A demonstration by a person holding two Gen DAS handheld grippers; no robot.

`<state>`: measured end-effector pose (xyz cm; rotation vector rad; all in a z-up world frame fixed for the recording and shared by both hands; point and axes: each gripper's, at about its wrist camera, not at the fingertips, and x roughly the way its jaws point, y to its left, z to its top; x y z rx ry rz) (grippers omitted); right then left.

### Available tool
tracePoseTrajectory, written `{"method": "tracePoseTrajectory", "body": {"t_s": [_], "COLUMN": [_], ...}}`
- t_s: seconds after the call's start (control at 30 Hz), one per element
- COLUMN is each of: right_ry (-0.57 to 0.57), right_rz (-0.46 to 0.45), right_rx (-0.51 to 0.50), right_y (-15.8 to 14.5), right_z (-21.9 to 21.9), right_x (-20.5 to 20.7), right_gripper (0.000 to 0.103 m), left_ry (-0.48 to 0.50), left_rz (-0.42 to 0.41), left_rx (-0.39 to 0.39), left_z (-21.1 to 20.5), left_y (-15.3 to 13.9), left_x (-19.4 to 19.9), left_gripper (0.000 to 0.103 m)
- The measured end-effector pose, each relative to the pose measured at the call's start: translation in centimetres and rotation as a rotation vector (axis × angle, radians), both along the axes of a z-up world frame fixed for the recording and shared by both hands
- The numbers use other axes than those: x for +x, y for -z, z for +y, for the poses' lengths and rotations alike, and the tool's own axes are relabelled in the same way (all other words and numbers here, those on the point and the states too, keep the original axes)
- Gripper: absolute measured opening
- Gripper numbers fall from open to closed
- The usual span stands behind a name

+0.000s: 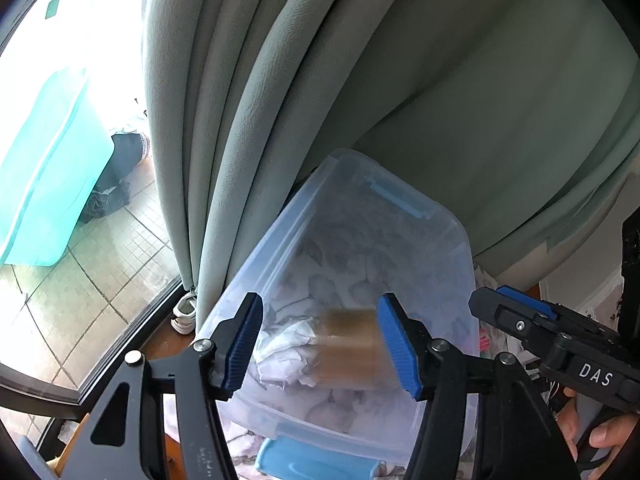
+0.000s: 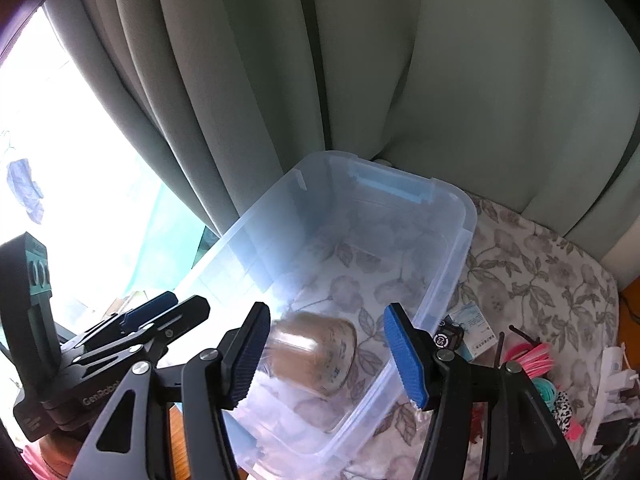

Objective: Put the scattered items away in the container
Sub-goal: 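Carry foil and tape roll over the clear box and open both tools, then withdraw both tools from the box toward the scattered hair accessories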

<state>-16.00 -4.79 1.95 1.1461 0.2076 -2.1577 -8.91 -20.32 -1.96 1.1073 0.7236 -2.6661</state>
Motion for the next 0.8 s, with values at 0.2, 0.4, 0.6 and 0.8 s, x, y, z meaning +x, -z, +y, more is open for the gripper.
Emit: {"method": "tracePoseTrajectory", "body": {"t_s": [0.2,0.4,0.6,0.8], "right_ry": [0.049,0.113,0.208,0.285], "right_rz": [0.011,0.026,0.075,0.134], "right_rx": [-0.07,-0.158,-0.255,-0.337], "right_y": [-0.5,-1.1,-1.7,-1.7], "right_z": [3.2,7.1,12.1,16.9], "right_x": [0.7,1.4,2.5,3.6], "right_gripper": [0.064,0.072,0.078,0.089], "left_ry": [0.022,0.086,0.147,0.198], "left_rz": [-0.003,0.005,0.016,0.03], "left_rx": [-0.011,-0.05,-0.083,-0.115], "left_z": [0.8,3.4,6.6,10.3], "left_y": [-2.8,-3.8,-4.8,-5.2], "left_x": [0.3,0.5,0.4,0.1], "left_gripper": [0.061,0.061,0.061,0.061]}}
